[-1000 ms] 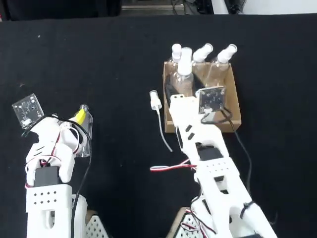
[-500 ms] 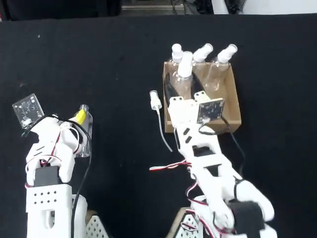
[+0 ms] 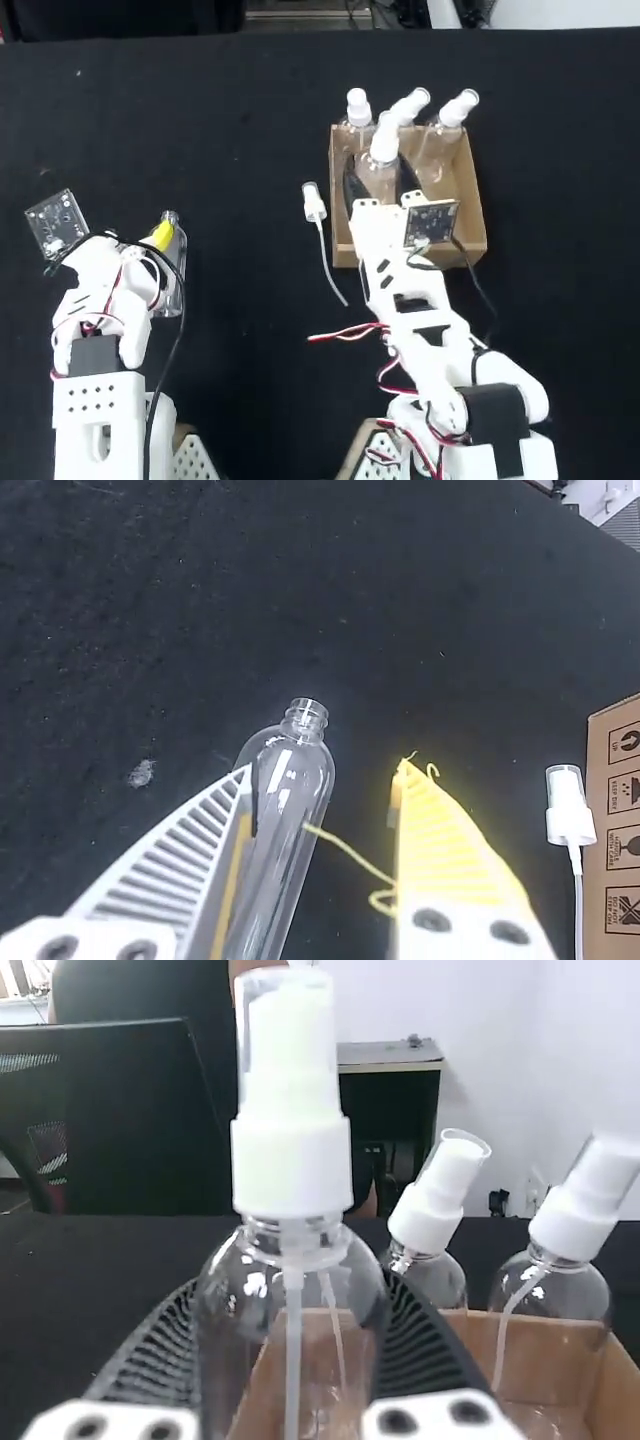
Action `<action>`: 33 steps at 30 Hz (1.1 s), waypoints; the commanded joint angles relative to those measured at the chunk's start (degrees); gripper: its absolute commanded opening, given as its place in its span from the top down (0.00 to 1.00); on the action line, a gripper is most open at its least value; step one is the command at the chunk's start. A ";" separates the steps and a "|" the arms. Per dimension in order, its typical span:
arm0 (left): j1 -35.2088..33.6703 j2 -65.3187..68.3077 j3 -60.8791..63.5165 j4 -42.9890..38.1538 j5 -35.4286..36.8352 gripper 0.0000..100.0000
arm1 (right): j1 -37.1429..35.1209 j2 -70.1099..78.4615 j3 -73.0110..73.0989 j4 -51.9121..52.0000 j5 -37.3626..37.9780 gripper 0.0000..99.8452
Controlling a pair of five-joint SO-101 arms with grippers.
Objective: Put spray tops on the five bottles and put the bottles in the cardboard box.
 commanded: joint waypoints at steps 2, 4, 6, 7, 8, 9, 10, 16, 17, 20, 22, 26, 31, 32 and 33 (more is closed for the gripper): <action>-0.57 -0.35 -0.84 -1.23 0.62 0.79 | 1.67 -0.31 0.66 -1.93 0.35 0.99; -0.57 -0.35 -0.84 -1.32 0.62 0.79 | 1.67 0.04 0.57 -1.93 0.18 0.99; -0.66 -0.35 -0.84 -1.32 0.62 0.79 | 1.67 0.04 0.66 -1.93 0.18 0.99; -0.66 -0.35 -0.84 -1.32 0.62 0.79 | 1.67 0.04 0.84 -1.93 0.18 0.99; -0.66 -0.35 -0.84 -1.32 0.62 0.79 | 1.58 0.04 0.92 -1.93 0.26 0.99; -0.66 -0.35 -0.92 -1.32 0.62 0.79 | 1.58 0.04 0.92 -1.93 0.35 0.99; -0.66 -0.35 -0.92 -1.32 0.62 0.79 | 1.58 0.04 0.92 -1.93 0.35 0.99; -0.66 -0.35 -1.10 -1.32 0.62 0.79 | 0.35 0.04 1.80 -1.93 0.35 0.99; -0.66 -0.35 -1.19 -1.32 0.62 0.79 | -0.26 0.04 2.42 -2.02 0.35 0.99; -0.66 -0.35 -1.36 -1.32 0.62 0.79 | -0.88 0.04 4.62 -6.51 0.44 0.99; -0.66 -0.35 -1.36 -1.32 0.62 0.79 | -0.79 0.04 5.05 -9.23 0.44 0.99; -0.66 -0.35 -1.36 -1.32 0.62 0.79 | -0.79 0.04 4.70 -8.18 0.53 0.99; -0.66 -0.35 -1.36 -1.32 0.62 0.79 | -0.79 0.13 4.44 -8.18 0.18 0.99; -0.66 -0.35 -1.36 -1.32 0.62 0.79 | -0.79 0.13 4.35 -8.26 0.18 0.99; -0.66 -0.35 -1.36 -1.32 0.62 0.79 | -0.79 0.13 4.26 -8.26 0.18 0.99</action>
